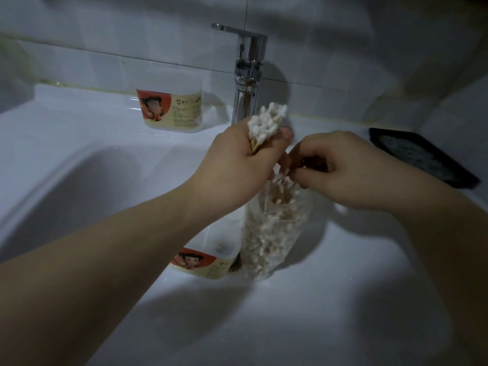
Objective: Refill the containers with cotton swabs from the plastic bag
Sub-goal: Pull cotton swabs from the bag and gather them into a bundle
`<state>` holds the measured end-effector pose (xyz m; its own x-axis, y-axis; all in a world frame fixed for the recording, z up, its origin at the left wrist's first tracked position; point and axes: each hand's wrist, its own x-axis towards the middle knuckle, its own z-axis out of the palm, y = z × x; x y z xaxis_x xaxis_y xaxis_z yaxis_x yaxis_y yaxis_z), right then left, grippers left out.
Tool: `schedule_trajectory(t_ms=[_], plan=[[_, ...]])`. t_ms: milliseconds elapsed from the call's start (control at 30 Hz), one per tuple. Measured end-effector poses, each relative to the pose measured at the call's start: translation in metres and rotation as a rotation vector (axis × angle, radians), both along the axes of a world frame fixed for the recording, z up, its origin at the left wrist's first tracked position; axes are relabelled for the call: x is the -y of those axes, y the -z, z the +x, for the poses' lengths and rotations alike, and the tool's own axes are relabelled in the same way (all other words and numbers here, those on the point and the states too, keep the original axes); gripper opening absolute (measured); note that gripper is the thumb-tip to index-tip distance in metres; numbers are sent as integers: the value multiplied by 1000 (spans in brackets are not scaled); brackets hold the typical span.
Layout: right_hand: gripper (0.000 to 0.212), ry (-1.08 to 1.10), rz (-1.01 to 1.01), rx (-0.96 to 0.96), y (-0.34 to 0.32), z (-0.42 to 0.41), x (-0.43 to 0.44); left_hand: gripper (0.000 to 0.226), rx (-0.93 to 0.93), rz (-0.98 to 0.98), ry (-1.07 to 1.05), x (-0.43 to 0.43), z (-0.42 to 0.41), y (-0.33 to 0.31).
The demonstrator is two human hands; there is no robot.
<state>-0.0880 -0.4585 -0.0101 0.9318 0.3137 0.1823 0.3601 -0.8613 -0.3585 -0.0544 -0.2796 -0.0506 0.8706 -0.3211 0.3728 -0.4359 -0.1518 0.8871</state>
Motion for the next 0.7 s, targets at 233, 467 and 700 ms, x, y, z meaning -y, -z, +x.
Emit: schedule_trajectory(t_ms=[233, 467, 700], plan=[[20, 57, 198, -48, -1, -2, 1, 26, 15, 69, -88, -1, 3, 3], [6, 145, 462, 5, -2, 6, 10, 24, 33, 122, -59, -2, 6, 7], [25, 89, 600, -32, -1, 4, 4, 10, 53, 147, 21, -3, 3, 7]])
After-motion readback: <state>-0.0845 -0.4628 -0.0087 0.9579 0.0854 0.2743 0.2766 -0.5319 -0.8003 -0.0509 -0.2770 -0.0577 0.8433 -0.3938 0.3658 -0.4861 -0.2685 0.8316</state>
